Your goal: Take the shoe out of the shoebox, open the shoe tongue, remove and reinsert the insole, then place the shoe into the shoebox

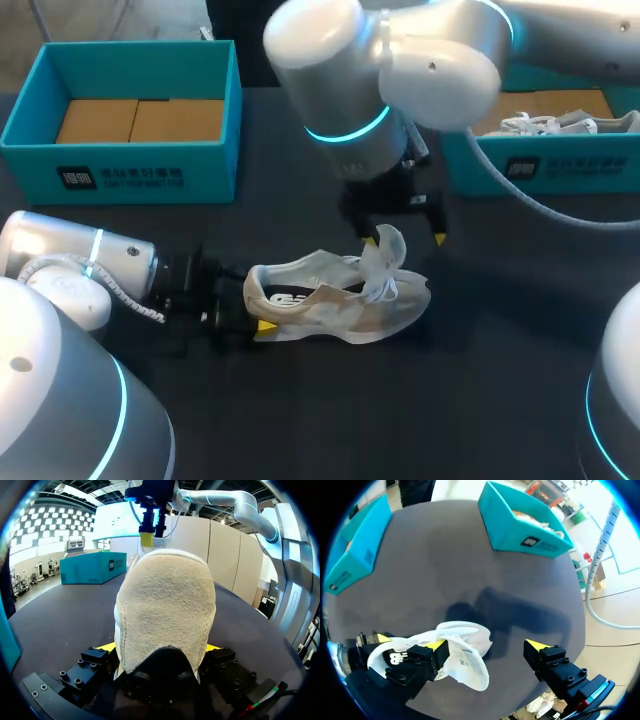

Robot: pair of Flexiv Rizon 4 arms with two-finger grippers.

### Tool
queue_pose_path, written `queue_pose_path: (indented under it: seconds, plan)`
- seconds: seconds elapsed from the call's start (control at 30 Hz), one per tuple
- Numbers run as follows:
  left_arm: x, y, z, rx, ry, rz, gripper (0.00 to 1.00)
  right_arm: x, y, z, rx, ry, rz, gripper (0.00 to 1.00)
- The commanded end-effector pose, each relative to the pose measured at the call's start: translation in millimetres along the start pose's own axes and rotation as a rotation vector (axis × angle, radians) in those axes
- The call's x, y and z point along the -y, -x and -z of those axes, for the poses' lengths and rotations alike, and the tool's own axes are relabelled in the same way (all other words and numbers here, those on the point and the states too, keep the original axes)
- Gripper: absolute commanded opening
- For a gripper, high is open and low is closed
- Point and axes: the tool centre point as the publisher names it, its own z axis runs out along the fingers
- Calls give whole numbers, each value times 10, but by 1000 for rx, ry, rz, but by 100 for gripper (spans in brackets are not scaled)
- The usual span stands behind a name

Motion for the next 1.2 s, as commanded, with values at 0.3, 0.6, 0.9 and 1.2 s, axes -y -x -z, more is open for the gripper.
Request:
queue_pose_path:
  seconds: [0.3, 0.6, 0.9, 1.2]
  plan:
    - [-31, -6, -9, 1, 2, 0, 0, -199, -120, 489, -4, 176, 231, 90]
    - [-31, -6, -9, 1, 2, 0, 0, -340, -302, 693, -115, 230, 563, 42]
    - [-31, -6, -9, 1, 2, 0, 0, -294, -547, 774, -171, 251, 893, 0]
    - [-31, -6, -9, 1, 2, 0, 0, -141, -802, 724, -252, 232, 1231, 0]
